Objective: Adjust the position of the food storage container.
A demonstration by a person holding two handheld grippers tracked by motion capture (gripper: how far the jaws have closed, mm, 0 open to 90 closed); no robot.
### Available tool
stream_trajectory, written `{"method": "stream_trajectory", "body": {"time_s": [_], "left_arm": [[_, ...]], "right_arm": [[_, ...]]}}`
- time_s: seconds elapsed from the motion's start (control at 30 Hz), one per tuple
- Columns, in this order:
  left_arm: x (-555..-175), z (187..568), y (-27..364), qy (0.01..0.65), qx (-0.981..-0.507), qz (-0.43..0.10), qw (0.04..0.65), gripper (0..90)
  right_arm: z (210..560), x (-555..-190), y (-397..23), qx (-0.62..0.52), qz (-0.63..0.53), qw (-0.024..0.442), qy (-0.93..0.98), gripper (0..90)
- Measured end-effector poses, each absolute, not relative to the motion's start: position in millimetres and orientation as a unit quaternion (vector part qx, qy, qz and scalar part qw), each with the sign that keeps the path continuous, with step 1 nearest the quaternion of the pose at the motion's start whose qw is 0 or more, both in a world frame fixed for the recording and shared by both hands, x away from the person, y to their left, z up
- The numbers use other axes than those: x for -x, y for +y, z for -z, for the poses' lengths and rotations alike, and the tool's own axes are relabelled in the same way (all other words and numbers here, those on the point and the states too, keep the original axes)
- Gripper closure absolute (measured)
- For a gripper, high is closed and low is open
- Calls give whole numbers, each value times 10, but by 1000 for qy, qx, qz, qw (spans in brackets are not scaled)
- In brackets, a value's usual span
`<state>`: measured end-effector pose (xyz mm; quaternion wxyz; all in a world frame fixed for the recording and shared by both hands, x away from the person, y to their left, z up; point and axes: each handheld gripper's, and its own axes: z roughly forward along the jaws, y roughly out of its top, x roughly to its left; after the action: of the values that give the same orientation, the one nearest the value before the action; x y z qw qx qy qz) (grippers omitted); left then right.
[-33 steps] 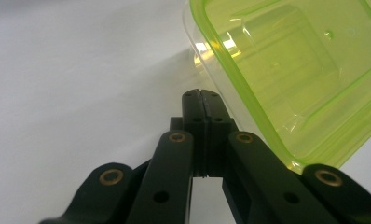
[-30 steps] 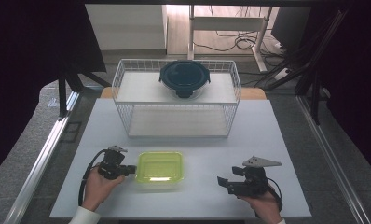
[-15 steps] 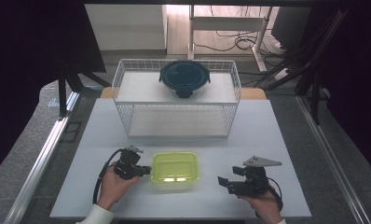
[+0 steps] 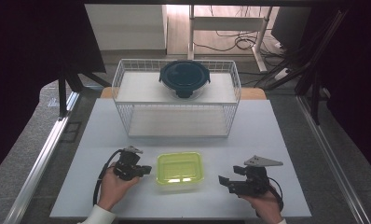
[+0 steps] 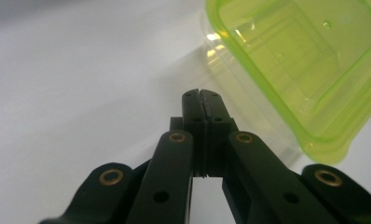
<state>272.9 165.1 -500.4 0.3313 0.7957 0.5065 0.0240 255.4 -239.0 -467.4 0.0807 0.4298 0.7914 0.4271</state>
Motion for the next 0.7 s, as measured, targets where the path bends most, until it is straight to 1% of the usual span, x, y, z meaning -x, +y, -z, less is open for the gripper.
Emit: {"method": "stream_trajectory", "body": {"time_s": [0.13,0.17,0.2,0.23,0.27,0.3,0.33,0.43,0.47,0.6,0.67,0.7], "left_arm": [[-2593,4868,1765,511,-780,-44,360,897],[-2563,4827,1788,513,-774,-48,368,875],[-2535,4784,1810,514,-768,-51,378,825],[-2513,4740,1829,513,-765,-53,386,734],[-2497,4700,1841,515,-761,-55,391,614],[-2486,4663,1857,517,-757,-60,396,536],[-2478,4631,1868,517,-753,-63,402,481],[-2467,4584,1886,512,-747,-57,420,377],[-2466,4583,1886,512,-746,-55,422,377],[-2464,4606,1877,522,-735,-44,430,310],[-2466,4617,1870,526,-730,-38,435,294],[-2474,4620,1858,528,-728,-35,436,265]], "right_arm": [[4631,-2550,-2401,-432,-435,85,785,235],[4633,-2556,-2392,-433,-434,85,786,235],[4639,-2563,-2373,-432,-432,85,787,235],[4639,-2574,-2352,-430,-429,83,790,233],[4633,-2589,-2330,-425,-427,80,794,229],[4620,-2602,-2309,-421,-427,76,797,226],[4607,-2617,-2297,-418,-428,75,798,225],[4586,-2699,-2253,-423,-431,66,795,226],[4586,-2699,-2253,-423,-431,66,795,226],[4580,-2793,-2190,-434,-427,51,792,231],[4569,-2818,-2150,-433,-426,48,793,233],[4545,-2841,-2102,-428,-425,45,797,233]]}}
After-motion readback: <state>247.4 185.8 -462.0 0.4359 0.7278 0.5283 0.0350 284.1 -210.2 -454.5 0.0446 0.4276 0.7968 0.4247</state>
